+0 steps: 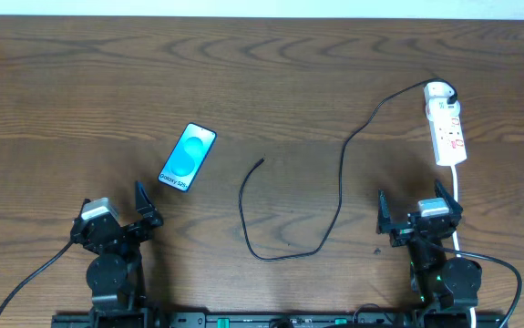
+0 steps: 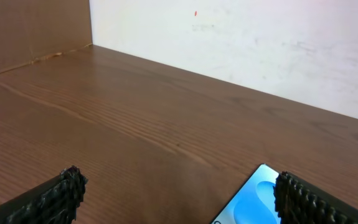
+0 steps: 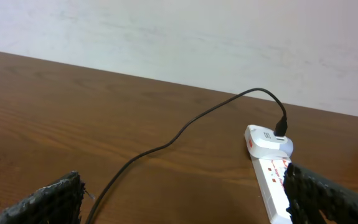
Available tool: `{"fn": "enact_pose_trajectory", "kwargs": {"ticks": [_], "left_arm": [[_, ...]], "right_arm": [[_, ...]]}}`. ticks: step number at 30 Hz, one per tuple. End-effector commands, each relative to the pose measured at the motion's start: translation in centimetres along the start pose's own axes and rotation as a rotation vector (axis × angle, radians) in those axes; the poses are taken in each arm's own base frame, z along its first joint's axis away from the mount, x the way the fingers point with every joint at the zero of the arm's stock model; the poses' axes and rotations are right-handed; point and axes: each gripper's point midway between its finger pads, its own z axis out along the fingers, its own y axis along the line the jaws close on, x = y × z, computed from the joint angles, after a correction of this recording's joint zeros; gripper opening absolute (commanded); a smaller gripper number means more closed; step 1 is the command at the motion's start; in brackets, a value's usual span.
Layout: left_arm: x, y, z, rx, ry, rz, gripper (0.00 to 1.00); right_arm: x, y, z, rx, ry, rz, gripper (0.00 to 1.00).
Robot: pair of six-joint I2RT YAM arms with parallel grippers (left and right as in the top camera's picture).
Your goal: Plug charger to phone and switch on socket
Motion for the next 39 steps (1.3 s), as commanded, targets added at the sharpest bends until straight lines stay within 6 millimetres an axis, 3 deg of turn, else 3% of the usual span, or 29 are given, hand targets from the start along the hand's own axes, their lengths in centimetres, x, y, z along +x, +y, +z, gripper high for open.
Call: {"fn": "enact_pose_trajectory", "kwargs": {"ticks": [1,36,39], "left_arm": [[1.64,0.33,0.22,-0.012,0.044,0.027,0.98],[1.64,0.33,0.22,-0.012,0.044,0.027,0.98],[1.4,1.04,0.2,-0.054,0.033,0.06,0.98]], "right_arm": [[0.2,-0.1,0.02,0.006,0.004,-0.011,0.99],[0.2,-0.1,0.02,0.006,0.004,-0.011,0.99],[0.2,-0.1,0.02,0.006,0.004,-0.011,0.99]]}}
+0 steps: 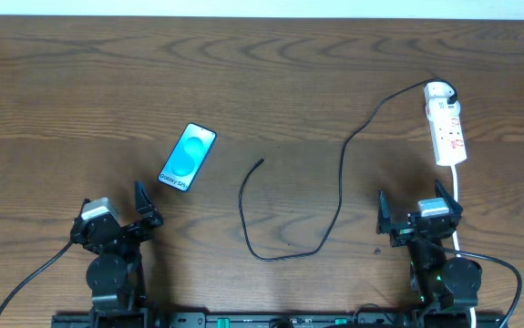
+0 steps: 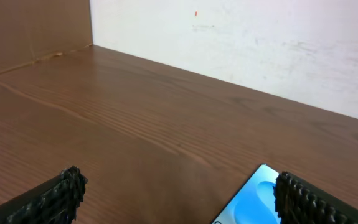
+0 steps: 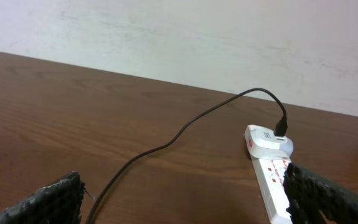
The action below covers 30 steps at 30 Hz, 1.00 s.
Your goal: Plug charger to phone and switch on socket
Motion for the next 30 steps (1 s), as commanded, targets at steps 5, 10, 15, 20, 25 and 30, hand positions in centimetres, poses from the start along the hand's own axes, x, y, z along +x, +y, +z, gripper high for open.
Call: {"fn": "enact_pose_trajectory", "kwargs": {"ticks": [5,10,15,20,25,30], "left_arm": [[1.3,1.4,0.2,-0.077,0.03,0.069,0.98],[1.3,1.4,0.2,-0.077,0.029,0.069,0.98],[1.3,1.4,0.2,-0.076,0.027,0.068,0.98],[1.1,-0.3,0.2,0.023,0.022,0.062,0.98],[0.6,-1.8,0.1,0.103,0.023,0.059,0.98],[-0.3,-3.3,0.1,0.173,0.071,0.064,0.98]], "right_arm": [[0.2,-0.1,0.0,0.006,0.004,-0.011,0.99],[0.2,-0.1,0.0,0.006,0.004,-0.011,0.99],[0.1,0.0,0.0,-0.001,-0.002,-0.011,0.99],[0.0,0.0,0.0,-0.002,-0.005,-0.023,0.99],[-0.3,0.1,0.0,-0.007,-0.014,-0.024,0.99],[-1.3,0.5,-0.2,-0.036,-0.025,-0.02,0.99]]}}
